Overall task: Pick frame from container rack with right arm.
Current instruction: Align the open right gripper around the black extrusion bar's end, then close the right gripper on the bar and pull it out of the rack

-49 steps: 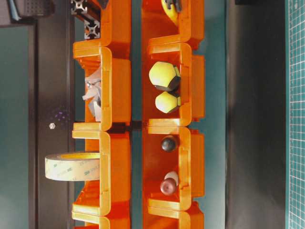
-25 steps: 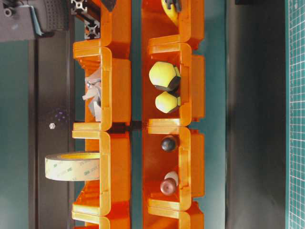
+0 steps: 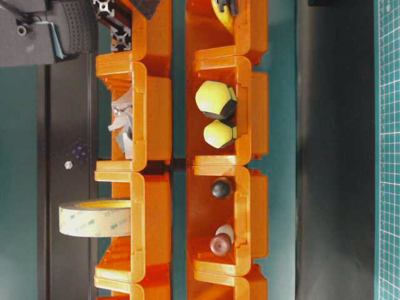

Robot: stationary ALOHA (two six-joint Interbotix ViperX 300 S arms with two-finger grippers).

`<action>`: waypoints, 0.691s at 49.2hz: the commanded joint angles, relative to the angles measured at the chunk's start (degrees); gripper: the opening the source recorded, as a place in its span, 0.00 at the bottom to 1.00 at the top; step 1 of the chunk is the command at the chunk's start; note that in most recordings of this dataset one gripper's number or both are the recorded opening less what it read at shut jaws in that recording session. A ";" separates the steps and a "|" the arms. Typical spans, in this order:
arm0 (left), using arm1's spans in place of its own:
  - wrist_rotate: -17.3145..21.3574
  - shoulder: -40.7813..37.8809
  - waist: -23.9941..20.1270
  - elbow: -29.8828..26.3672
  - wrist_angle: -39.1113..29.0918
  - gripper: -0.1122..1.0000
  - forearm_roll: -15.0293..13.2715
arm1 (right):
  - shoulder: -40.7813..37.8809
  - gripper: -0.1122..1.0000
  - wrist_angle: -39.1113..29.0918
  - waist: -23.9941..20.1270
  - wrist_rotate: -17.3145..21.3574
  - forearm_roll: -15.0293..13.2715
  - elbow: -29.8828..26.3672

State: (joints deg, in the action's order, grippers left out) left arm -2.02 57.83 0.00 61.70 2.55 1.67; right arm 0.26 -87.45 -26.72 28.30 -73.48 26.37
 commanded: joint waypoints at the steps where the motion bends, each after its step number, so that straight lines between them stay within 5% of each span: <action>1: -0.18 -0.26 0.00 -1.14 0.26 0.10 0.18 | 1.23 0.77 0.26 -0.35 0.26 -0.26 -0.53; 14: -0.18 -0.26 0.09 -1.14 0.35 0.10 0.18 | 0.88 0.33 -2.02 -1.23 0.26 -0.26 -0.97; 34: -0.18 -0.26 0.26 -1.14 0.35 0.10 0.18 | 0.97 0.33 -8.88 -5.10 -2.11 -1.23 -3.78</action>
State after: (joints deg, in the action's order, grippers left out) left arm -2.02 57.83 0.09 61.70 2.55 1.76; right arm 0.26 -93.78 -30.32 26.63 -73.48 24.87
